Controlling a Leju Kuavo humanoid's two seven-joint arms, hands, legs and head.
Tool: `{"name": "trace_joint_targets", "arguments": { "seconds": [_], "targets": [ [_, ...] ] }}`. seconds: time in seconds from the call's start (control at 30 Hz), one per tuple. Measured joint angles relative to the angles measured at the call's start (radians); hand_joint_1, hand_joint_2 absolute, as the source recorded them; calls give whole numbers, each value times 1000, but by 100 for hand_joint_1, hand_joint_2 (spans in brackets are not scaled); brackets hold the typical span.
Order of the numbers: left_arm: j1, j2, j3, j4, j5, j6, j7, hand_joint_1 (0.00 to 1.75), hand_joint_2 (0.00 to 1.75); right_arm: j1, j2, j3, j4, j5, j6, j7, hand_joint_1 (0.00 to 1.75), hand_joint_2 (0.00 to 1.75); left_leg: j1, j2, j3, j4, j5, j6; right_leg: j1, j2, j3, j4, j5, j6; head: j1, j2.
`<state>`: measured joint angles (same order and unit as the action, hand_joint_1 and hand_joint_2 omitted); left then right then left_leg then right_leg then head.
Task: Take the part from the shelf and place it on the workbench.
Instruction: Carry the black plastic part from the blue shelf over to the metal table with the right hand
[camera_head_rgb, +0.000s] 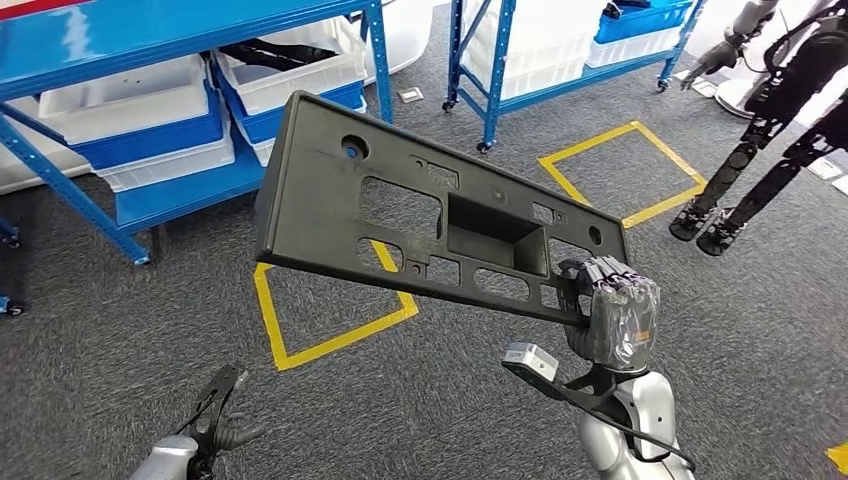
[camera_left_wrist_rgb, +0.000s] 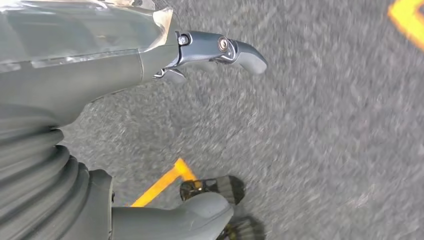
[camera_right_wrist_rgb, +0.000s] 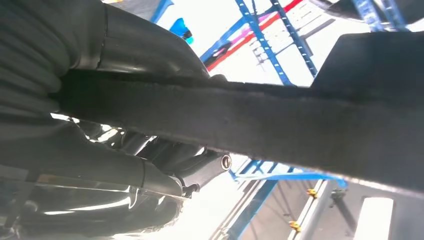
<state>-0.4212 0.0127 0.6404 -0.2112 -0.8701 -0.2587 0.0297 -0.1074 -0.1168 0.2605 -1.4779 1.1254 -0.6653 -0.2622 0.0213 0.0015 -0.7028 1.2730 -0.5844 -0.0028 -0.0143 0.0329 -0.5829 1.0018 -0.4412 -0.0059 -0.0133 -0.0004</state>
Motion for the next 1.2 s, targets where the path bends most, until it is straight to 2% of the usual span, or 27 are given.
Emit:
{"name": "trace_joint_targets", "arguments": {
  "seconds": [0.03, 0.07, 0.1, 0.17, 0.2, 0.23, 0.3, 0.33, 0.37, 0.43, 0.5, 0.53, 0.57, 0.6, 0.63, 0.67, 0.73, 0.8, 0.83, 0.9, 0.97, 1.0, 1.03, 1.07, 1.1, 1.13, 1.2],
  "targets": [
    [1, -2, -2, 0, -1, -8, 8, 0, 175, 3, 3, 2, 0, 3, 0, 3, 175, 175, 0, -2, -10, 22, 1, 3, 3, 13, -2, 1, 2, -2, 0, 0],
    [2, -5, -3, 0, 0, -13, 12, 0, 175, 5, 5, 4, 1, 8, 1, 8, 175, 175, -1, -5, -1, 5, 20, 8, 6, 26, -2, 1, 3, -4, 0, 0],
    [2, -6, -3, 0, 2, -16, 15, 0, 175, 5, 6, 6, 2, 14, 3, 12, 175, 175, -1, -13, 27, -50, 54, 15, 8, 39, -2, 2, 4, -4, 0, 0],
    [3, -8, -3, 0, 7, -20, 20, 0, 175, 2, 8, 13, 7, 36, 13, 26, 175, 175, 0, -62, 94, -183, 109, 31, 10, 62, -5, 4, 6, -2, 3, 0],
    [5, -9, -2, 0, 9, -18, 22, 0, 175, 0, 10, 18, 11, 48, 21, 34, 175, 175, -1, -83, 115, -226, 121, 36, 9, 72, -9, 6, 8, 2, 3, 0],
    [7, -10, -2, 1, 10, -16, 23, 0, 175, -2, 11, 22, 16, 59, 30, 40, 175, 175, -2, -97, 122, -245, 122, 40, 6, 83, -15, 6, 11, 7, 2, 0],
    [9, -15, -2, 1, 10, -11, 25, 0, 175, -2, 13, 28, 24, 71, 41, 47, 175, 175, -5, -80, 124, -256, 126, 41, 3, 100, -27, 4, 18, 20, -3, 0],
    [10, -18, -1, 1, 11, -9, 24, 0, 175, -2, 13, 30, 28, 77, 44, 50, 175, 175, -4, -68, 126, -264, 131, 43, 4, 87, -35, 10, 17, 24, -4, 0],
    [10, -21, -1, 0, 12, -10, 24, 0, 175, -4, 13, 32, 32, 86, 51, 52, 175, 175, -2, -54, 129, -273, 137, 45, 7, 62, -50, 30, 6, 26, -1, 0],
    [17, -22, -1, 0, 18, -14, 18, 0, 175, -12, 13, 37, 41, 113, 74, 63, 175, 175, -2, -24, 131, -283, 144, 50, 7, 1, -103, 130, -42, 25, 6, 0],
    [31, -19, -1, 0, 25, -20, 6, 0, 175, -18, 14, 46, 56, 145, 103, 78, 175, 175, -4, 7, 129, -283, 145, 51, 1, -19, -164, 259, -90, 31, 10, 0],
    [38, -18, 0, 0, 28, -22, 1, 0, 175, -20, 15, 51, 66, 161, 115, 84, 175, 175, -3, 22, 128, -283, 144, 51, -3, -22, -176, 289, -97, 38, 10, 0],
    [45, -16, 0, 0, 32, -22, -4, 0, 175, -23, 15, 55, 77, 178, 126, 91, 175, 175, -3, 35, 127, -283, 144, 50, -7, -26, -166, 278, -89, 48, 12, 0],
    [50, -16, 0, 0, 35, -22, -8, 0, 175, -29, 15, 59, 89, 194, 134, 97, 175, 175, -2, 48, 127, -283, 144, 48, -12, -34, -135, 227, -69, 58, 12, 0],
    [54, -15, 1, 0, 38, -22, -11, 0, 175, -37, 16, 63, 101, 207, 141, 102, 175, 175, -2, 58, 128, -281, 143, 44, -15, -53, -90, 149, -44, 68, 12, 0],
    [58, -13, 2, 0, 40, -21, -13, 0, 175, -47, 16, 67, 112, 218, 145, 107, 175, 175, -4, 68, 127, -278, 141, 38, -15, -77, -48, 77, -24, 71, 13, 0],
    [62, -9, 3, 0, 43, -20, -18, 0, 175, -64, 19, 73, 131, 229, 148, 114, 175, 175, -9, 84, 127, -274, 138, 25, -9, -102, -6, 0, -3, 64, 11, 0],
    [67, -8, 3, 0, 43, -19, -20, 0, 175, -73, 20, 77, 145, 231, 149, 117, 175, 175, -9, 100, 128, -274, 138, 14, -5, -84, -10, -5, 1, 51, 8, 0],
    [69, -8, 3, 0, 43, -19, -20, 0, 175, -75, 21, 78, 151, 232, 149, 118, 175, 175, -5, 97, 128, -271, 133, 9, -9, -74, -11, -5, 4, 45, 7, 0],
    [73, -7, 3, 0, 45, -19, -20, 0, 175, -82, 22, 80, 160, 236, 150, 119, 175, 175, 2, 58, 108, -224, 94, 1, -17, -54, -12, -8, 10, 29, 5, 0],
    [80, -5, 5, 0, 49, -16, -21, 0, 175, -92, 25, 83, 171, 245, 153, 123, 175, 175, 4, 9, 53, -97, 22, 0, -15, -33, -14, -8, 14, 18, 2, 0],
    [85, -4, 7, 0, 51, -13, -21, 0, 175, -98, 27, 86, 184, 253, 152, 127, 175, 175, 4, -1, 22, -28, -7, 0, -12, -21, -15, -8, 15, 15, 1, 0],
    [91, -3, 10, 0, 53, -9, -21, 0, 175, -107, 27, 89, 202, 260, 148, 133, 175, 175, 4, -4, 1, 17, -19, 1, -10, -8, -15, -8, 16, 14, 1, 0],
    [97, -4, 13, 0, 54, -5, -21, 0, 175, -118, 26, 93, 227, 268, 139, 142, 175, 175, 4, -5, -3, 25, -11, 3, -9, 5, -16, -7, 16, 14, 0, 0],
    [102, -4, 16, 0, 57, -1, -21, 0, 175, -135, 25, 97, 263, 277, 123, 153, 175, 175, 5, -8, 14, -9, 15, 5, -10, 18, -16, -6, 17, 14, -1, 0],
    [104, -4, 18, 0, 59, 3, -21, 0, 175, -156, 23, 103, 306, 284, 100, 165, 175, 175, 7, -17, 44, -71, 50, 8, -11, 31, -16, -4, 18, 16, -2, 0],
    [105, -4, 20, 0, 61, 8, -21, 0, 175, -211, 18, 118, 405, 290, 45, 185, 175, 175, 10, -61, 107, -197, 100, 10, -8, 54, -22, 3, 20, 22, -1, 0]
  ]
}}
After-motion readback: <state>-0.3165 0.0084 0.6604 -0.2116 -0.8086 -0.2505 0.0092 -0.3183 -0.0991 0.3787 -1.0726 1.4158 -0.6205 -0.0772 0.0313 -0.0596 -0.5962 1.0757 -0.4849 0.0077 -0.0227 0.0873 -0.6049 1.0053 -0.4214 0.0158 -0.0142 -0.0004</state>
